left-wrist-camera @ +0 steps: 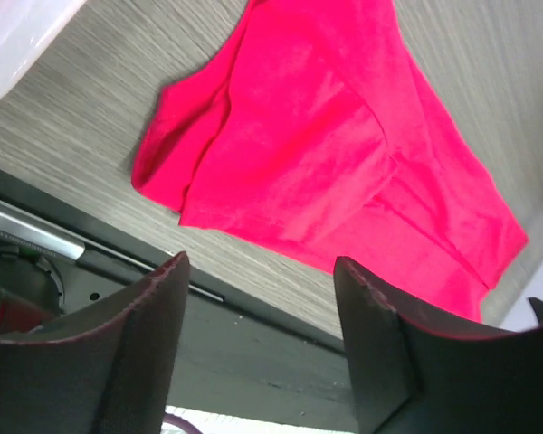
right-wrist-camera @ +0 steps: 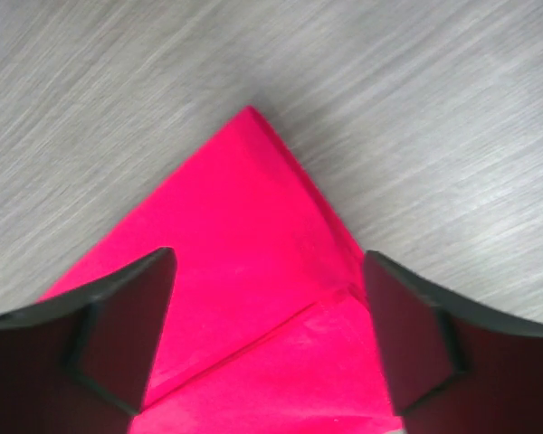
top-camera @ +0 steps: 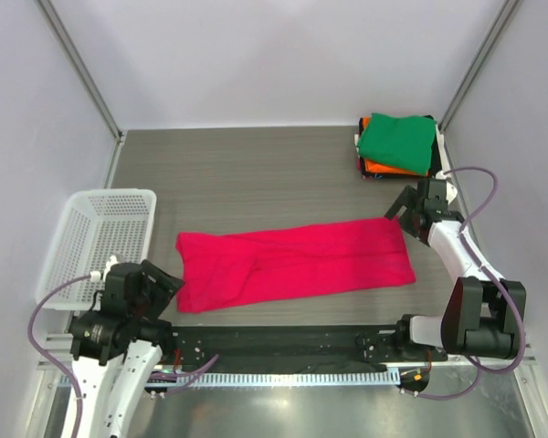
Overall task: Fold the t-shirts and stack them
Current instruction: Fold the tshirt
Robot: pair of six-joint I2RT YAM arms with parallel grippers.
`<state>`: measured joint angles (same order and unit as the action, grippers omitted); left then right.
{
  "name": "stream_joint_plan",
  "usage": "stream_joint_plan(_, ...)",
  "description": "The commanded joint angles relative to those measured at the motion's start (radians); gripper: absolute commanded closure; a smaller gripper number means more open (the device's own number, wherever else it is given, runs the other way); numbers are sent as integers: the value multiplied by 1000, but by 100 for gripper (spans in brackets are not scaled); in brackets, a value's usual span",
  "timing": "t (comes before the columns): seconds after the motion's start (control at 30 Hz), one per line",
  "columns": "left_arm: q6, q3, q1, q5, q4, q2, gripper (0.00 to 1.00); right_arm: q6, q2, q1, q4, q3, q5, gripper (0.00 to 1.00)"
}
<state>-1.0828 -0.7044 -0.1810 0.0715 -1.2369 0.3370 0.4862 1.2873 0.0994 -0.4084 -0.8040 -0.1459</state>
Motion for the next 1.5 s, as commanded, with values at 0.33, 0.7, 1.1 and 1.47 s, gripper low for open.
stream_joint_plan(0.33, 57, 22, 5, -52, 296, 259, 36, 11, -28, -88, 68, -81, 267, 5)
stream_joint_plan(0.7, 73, 45, -28, -42, 726, 819, 38, 81, 188, -179, 42, 55, 196, 6)
stream_joint_plan(1.1, 78, -607, -34, -9, 730, 1665, 39, 426, 74, -360, 140, 330, 397, 2)
stream_joint_plan(1.47, 158, -2034, -101, -358, 536, 2311, 17, 818, -86, -1173, -19, -38, 180, 0)
